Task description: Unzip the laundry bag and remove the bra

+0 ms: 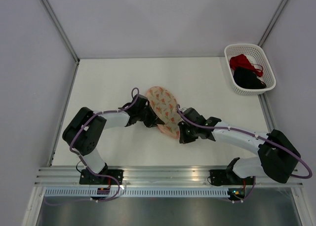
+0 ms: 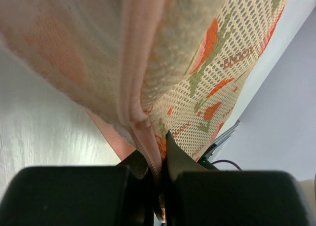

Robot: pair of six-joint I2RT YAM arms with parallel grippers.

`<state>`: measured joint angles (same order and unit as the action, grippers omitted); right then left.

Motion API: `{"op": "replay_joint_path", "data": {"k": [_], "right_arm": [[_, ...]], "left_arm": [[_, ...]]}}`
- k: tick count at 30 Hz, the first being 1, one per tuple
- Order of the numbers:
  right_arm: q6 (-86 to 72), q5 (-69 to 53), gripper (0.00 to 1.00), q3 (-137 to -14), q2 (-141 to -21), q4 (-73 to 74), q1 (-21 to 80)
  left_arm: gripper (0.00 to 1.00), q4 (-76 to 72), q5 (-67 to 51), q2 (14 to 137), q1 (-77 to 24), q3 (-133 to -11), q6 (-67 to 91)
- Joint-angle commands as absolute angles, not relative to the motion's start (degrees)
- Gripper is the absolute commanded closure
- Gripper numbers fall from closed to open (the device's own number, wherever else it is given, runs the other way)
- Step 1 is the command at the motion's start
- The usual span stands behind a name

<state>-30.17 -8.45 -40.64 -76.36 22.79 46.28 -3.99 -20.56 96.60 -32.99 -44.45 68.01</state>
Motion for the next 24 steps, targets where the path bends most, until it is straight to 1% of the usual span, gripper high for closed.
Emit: {"op": "replay_joint_path", "data": {"k": [1, 3, 5, 6, 11, 15, 16, 20, 24], "right_arm": [[-31.5, -0.4, 1.00, -41.3, -77.3, 32.3, 46.7], [-32.3, 6.4, 1.00, -42.4, -78.1, 34.0, 46.7], [-32.8, 10.6, 0.99, -44.1, -80.1, 36.1, 46.7], [-33.2, 14.9, 0.99, -45.8, -81.2, 37.7, 46.6], [-34.6, 25.2, 0.99, -50.4, -88.6, 40.0, 45.6], [-36.1, 32.6, 1.00, -55.8, -92.1, 41.1, 43.8], [-36.8, 36.0, 1.00, -56.8, -92.7, 42.4, 43.4], [-37.0, 41.5, 1.00, -60.6, -95.4, 44.1, 42.0], [-35.6, 42.1, 0.99, -62.0, -96.9, 43.9, 40.7]], "left_arm": [[0.98, -3.3, -24.3, 98.9, -30.8, -48.5, 59.8], [0.98, -1.5, -26.2, 100.1, -30.2, -49.0, 56.3], [0.98, -0.6, -28.7, 101.2, -30.1, -49.2, 54.0], [0.98, -0.4, -29.4, 101.4, -30.1, -49.6, 51.5], [0.98, 4.4, -32.5, 102.1, -30.1, -49.6, 44.3], [0.98, 7.3, -33.9, 102.2, -30.1, -49.9, 40.1], [0.98, 8.1, -34.3, 102.6, -30.1, -50.2, 39.3], [0.98, 11.2, -35.3, 103.3, -30.1, -51.6, 35.3], [0.98, 11.9, -35.9, 103.4, -30.1, -52.6, 33.8]]}}
